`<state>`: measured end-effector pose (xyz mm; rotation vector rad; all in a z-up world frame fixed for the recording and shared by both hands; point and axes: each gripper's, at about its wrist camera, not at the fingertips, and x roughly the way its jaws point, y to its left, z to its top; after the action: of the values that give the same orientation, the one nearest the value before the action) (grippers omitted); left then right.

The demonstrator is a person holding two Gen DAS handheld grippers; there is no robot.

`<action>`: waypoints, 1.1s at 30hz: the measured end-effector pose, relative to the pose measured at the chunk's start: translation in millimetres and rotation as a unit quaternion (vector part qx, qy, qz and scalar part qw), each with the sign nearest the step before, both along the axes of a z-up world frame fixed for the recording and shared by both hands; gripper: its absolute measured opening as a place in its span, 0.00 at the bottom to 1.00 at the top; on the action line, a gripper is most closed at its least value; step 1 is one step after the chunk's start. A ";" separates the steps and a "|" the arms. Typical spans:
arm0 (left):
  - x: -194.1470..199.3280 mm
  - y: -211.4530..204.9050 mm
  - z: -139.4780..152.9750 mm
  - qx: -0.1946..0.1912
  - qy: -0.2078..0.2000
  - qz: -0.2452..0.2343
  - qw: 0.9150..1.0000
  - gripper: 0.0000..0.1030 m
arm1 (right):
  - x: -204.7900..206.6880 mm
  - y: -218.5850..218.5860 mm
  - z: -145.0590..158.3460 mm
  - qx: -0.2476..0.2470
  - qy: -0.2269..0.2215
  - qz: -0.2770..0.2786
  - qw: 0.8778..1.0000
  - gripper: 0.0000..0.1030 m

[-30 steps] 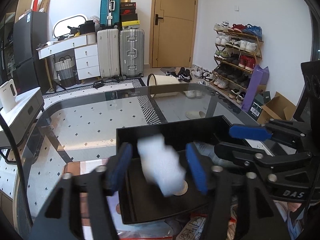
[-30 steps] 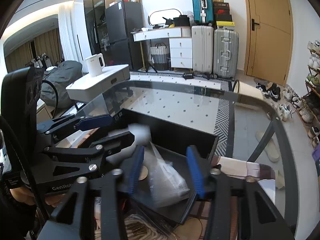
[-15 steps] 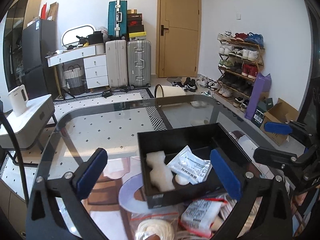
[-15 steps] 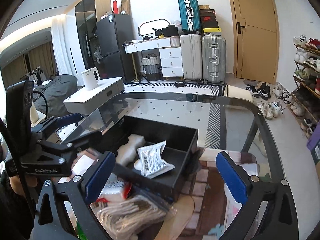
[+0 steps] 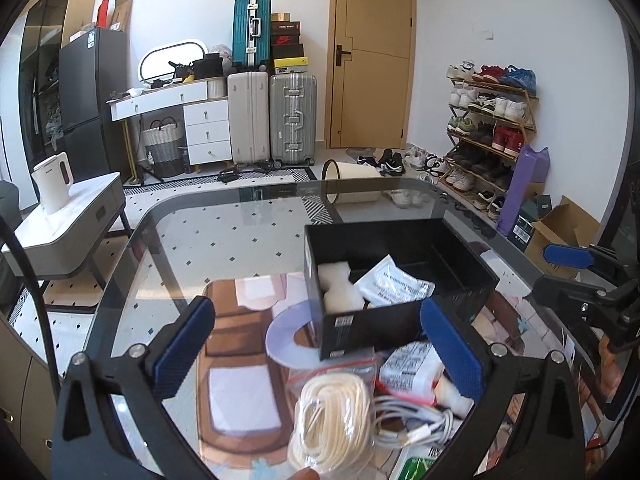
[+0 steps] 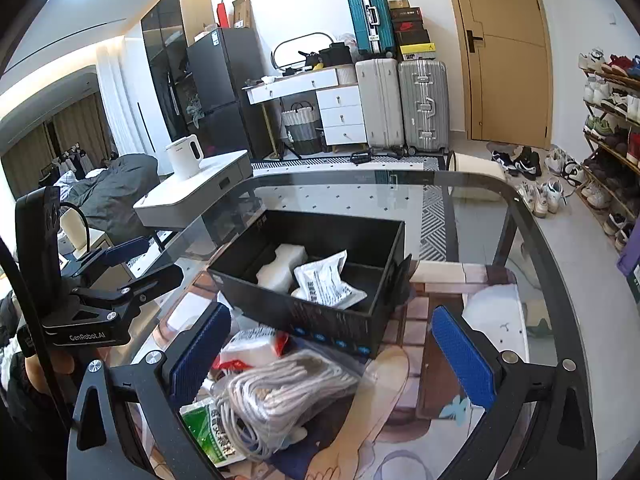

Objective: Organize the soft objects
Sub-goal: 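Move both tools back over the bagged white cables beside the box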

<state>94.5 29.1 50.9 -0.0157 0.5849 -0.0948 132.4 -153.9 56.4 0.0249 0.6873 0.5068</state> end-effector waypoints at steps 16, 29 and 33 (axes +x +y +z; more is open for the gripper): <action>-25.7 5.6 -19.3 -0.003 0.025 0.003 1.000 1.00 | -18.4 4.6 -13.0 0.000 0.028 0.001 1.000 0.99; -31.8 12.0 -33.7 -0.007 0.044 0.005 0.999 1.00 | -19.3 11.7 -30.3 0.002 0.066 0.004 0.998 0.99; -31.6 13.5 -36.7 -0.009 0.048 0.007 0.999 1.00 | -14.0 16.7 -35.8 0.001 0.079 0.000 0.997 0.99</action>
<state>62.8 42.5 14.2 -0.0409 0.6798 -0.0868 118.4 -137.3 20.6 0.0683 0.8413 0.5088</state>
